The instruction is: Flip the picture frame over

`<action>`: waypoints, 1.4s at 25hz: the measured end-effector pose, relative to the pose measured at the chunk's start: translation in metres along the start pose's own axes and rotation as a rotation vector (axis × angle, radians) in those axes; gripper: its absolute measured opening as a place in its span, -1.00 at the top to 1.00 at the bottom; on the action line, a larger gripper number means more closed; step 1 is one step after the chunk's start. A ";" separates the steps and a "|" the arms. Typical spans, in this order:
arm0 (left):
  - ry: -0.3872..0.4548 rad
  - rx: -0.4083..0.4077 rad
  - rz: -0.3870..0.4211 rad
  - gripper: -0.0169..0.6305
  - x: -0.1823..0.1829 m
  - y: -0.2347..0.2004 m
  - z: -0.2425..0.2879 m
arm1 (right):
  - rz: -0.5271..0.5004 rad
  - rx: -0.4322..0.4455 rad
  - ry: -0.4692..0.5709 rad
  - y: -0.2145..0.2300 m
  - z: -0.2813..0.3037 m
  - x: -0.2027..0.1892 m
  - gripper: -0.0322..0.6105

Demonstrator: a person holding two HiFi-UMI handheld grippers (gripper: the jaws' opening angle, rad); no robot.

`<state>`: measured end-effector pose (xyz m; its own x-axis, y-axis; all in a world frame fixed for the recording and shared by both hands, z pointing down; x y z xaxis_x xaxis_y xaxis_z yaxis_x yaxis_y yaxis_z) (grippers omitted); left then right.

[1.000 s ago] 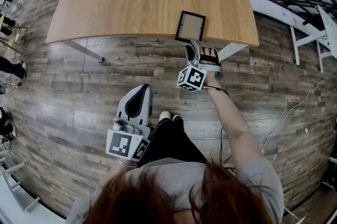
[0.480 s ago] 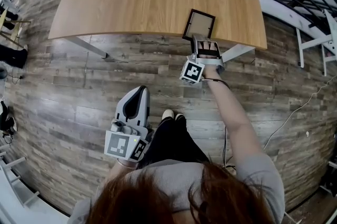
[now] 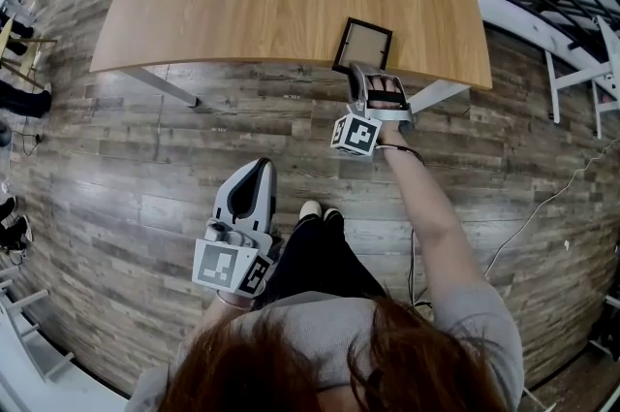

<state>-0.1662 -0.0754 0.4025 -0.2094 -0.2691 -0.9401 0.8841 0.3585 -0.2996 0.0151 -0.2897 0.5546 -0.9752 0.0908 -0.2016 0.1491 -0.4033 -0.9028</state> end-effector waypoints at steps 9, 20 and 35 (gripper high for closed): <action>-0.006 -0.038 -0.017 0.92 -0.002 0.009 -0.001 | 0.623 -0.027 0.232 0.044 -0.028 0.016 0.63; -0.015 -0.065 -0.021 0.92 0.000 0.014 -0.002 | 1.928 -0.135 0.329 0.051 -0.043 -0.046 0.63; -0.056 -0.069 -0.015 0.92 -0.009 0.014 -0.005 | 2.821 -0.127 0.521 -0.028 -0.016 -0.068 0.64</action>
<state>-0.1541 -0.0635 0.4057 -0.1972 -0.3239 -0.9253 0.8497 0.4144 -0.3261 0.0797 -0.2696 0.5872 0.9947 -0.0645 -0.0795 0.0816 0.0295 0.9962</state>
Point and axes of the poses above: the fingertips, and each gripper's own axes: z forward along the fingers, y to its right, x out of its top, the point moved 9 cm from there along -z, backward along the fingers, and after that the axes turned 1 degree about -y, right-handed, at the moved point
